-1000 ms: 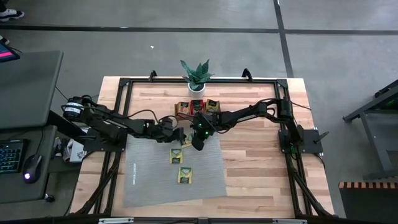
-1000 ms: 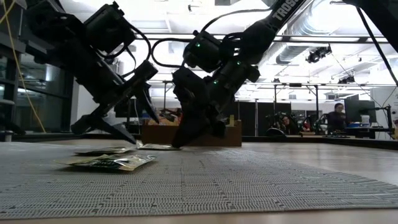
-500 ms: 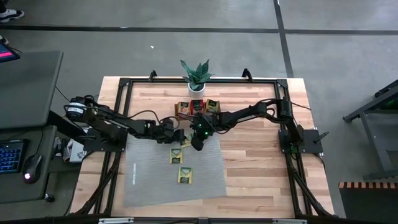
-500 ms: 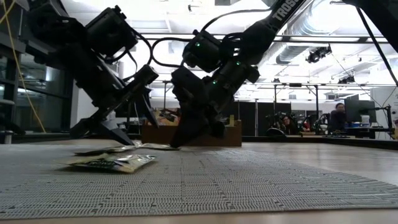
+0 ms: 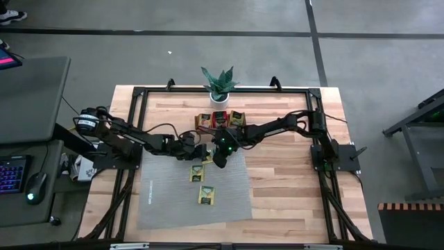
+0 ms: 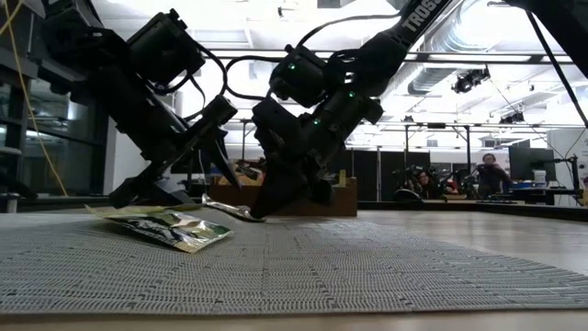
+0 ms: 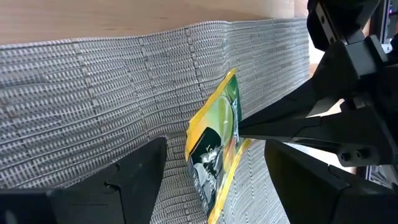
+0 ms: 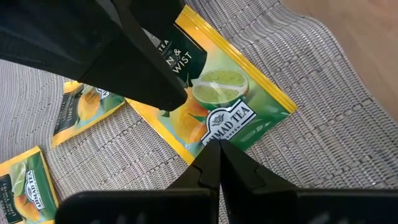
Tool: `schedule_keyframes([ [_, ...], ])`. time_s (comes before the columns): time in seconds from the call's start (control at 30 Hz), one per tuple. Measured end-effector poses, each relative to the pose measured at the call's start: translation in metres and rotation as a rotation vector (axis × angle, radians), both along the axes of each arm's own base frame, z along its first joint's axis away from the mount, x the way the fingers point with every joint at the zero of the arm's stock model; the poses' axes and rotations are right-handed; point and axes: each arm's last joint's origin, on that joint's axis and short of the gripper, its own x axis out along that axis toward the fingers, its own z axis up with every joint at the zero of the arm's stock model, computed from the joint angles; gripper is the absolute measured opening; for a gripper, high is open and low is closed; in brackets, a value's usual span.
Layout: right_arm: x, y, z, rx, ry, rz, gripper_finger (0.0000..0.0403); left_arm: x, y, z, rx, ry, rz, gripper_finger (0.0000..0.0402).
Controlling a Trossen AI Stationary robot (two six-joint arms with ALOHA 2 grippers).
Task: Pick & Place Tea
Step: Put the yellow tea bag into the right section of the wooden organizer
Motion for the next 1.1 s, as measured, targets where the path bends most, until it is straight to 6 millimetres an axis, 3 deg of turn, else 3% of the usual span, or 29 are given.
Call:
schedule_keyframes([
  [0.33,-0.0009,0.0017,-0.0005,-0.006,0.016,0.005,0.0,-0.0004,-0.0001,0.0013,0.008,-0.004,-0.017,0.0261],
  [0.47,-0.0014,0.002,-0.0006,0.0,0.02,0.009,0.0,-0.0009,-0.0006,0.0006,-0.004,0.001,-0.032,0.0208],
  [0.8,-0.0016,0.0029,-0.0005,0.003,0.021,0.017,0.0,-0.0011,-0.0016,0.0,0.006,0.011,-0.089,0.0021],
  [1.1,-0.0016,0.0029,-0.0006,0.006,0.022,0.013,0.0,-0.001,-0.002,0.0002,0.016,0.012,-0.117,0.0003],
])
